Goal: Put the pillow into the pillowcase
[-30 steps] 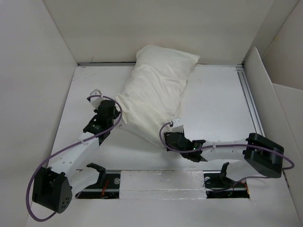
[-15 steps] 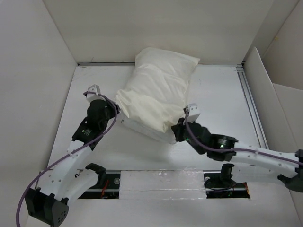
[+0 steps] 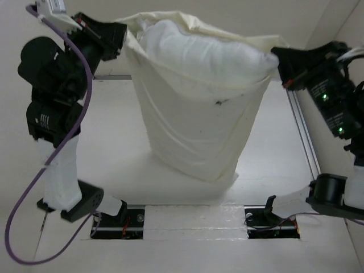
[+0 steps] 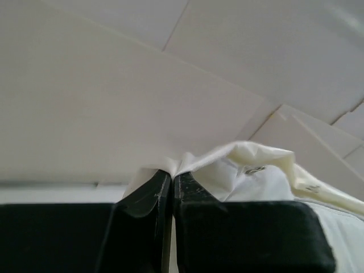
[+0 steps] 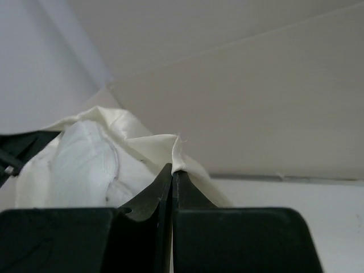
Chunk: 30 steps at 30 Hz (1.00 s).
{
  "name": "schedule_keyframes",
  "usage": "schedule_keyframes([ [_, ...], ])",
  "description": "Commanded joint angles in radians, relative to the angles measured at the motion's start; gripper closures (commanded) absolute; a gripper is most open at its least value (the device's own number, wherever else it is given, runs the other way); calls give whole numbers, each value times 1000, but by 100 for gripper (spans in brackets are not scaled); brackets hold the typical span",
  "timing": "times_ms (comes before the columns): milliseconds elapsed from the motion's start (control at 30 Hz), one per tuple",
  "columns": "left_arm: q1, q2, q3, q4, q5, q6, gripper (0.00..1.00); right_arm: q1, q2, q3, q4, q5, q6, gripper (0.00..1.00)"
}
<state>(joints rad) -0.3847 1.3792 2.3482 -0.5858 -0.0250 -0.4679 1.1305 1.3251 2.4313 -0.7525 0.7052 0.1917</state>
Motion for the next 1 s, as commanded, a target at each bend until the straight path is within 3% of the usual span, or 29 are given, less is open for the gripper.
schedule_keyframes([
  [0,4,185,363,-109,62,6,100,-99,159,296,-174,44,-158,100],
  [33,4,185,352,-76,80,-8,100,-159,160,296,-157,54,-158,100],
  [133,4,23,-5,151,129,-56,100,-225,73,83,-105,-25,-146,100],
  [233,4,-54,-170,228,139,-57,100,-247,10,-26,-105,-33,-118,100],
  [367,4,-74,-149,241,157,-48,100,-247,-47,0,-97,-67,-118,100],
  [500,4,-85,-20,215,68,-48,100,-247,-79,75,-88,-157,-118,100],
  [567,4,-107,-3,202,25,-38,100,-247,-79,20,-88,-107,-139,100],
  [700,4,-183,-140,289,-42,-58,100,-247,-65,110,-221,-162,-76,100],
  [767,4,-213,-197,303,-114,-67,100,-247,-165,-40,-55,-219,-66,100],
  [833,4,-264,-233,348,-189,-67,100,-247,-242,-86,39,-158,-66,100],
  [900,4,-290,-248,365,-217,-67,100,-247,-202,33,-34,-60,-75,100],
  [967,4,-276,-196,334,-248,-80,100,-247,-152,-25,-82,-35,-96,100],
])
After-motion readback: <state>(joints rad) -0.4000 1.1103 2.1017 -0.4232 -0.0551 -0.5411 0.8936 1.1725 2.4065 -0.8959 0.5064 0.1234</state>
